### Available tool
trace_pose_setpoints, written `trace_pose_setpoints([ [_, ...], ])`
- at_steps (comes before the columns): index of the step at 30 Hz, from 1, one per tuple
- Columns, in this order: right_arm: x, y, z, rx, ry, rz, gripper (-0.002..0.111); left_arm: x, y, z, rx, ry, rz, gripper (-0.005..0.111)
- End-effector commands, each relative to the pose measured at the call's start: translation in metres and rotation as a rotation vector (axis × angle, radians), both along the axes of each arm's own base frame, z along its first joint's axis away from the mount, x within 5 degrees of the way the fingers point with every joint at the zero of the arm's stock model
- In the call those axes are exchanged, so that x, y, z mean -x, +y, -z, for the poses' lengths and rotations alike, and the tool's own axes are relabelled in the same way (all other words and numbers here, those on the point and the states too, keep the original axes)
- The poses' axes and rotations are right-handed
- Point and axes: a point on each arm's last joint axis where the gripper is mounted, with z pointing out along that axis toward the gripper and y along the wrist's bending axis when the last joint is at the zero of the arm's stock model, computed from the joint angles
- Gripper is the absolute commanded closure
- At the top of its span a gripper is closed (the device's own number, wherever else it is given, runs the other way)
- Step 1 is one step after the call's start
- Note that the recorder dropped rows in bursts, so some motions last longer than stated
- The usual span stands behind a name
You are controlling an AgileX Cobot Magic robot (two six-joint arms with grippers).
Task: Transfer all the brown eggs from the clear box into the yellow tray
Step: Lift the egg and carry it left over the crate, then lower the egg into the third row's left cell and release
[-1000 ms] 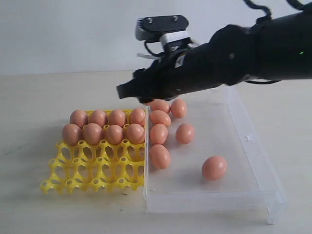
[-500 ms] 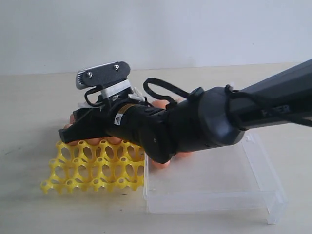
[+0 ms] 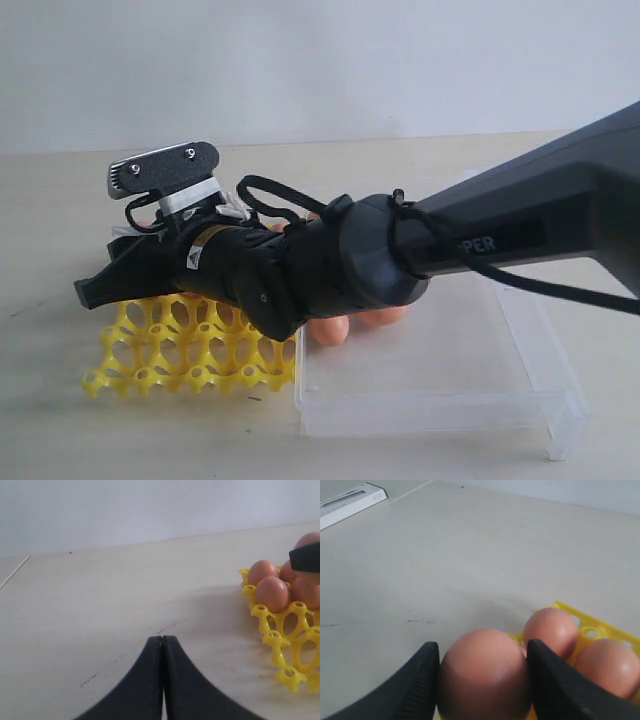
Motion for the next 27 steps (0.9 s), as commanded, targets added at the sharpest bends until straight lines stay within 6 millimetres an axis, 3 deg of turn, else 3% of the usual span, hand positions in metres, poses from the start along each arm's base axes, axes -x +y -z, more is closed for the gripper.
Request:
trace_pose_setpoints([
  [1, 0.003, 0.011, 0.000, -0.008, -0.019, -0.028, 0.108, 0.000, 0.000, -0.003, 0.007, -0.020, -0.001, 0.107],
  [7, 0.000, 0.016, 0.015, 0.002, 0.016, -0.023, 0.108, 0.000, 0.000, -0.003, 0.007, -0.020, -0.001, 0.107],
  [27, -0.001, 0.019, 0.032, 0.011, 0.034, -0.017, 0.108, 0.000, 0.000, -0.003, 0.007, -0.020, -0.001, 0.107],
])
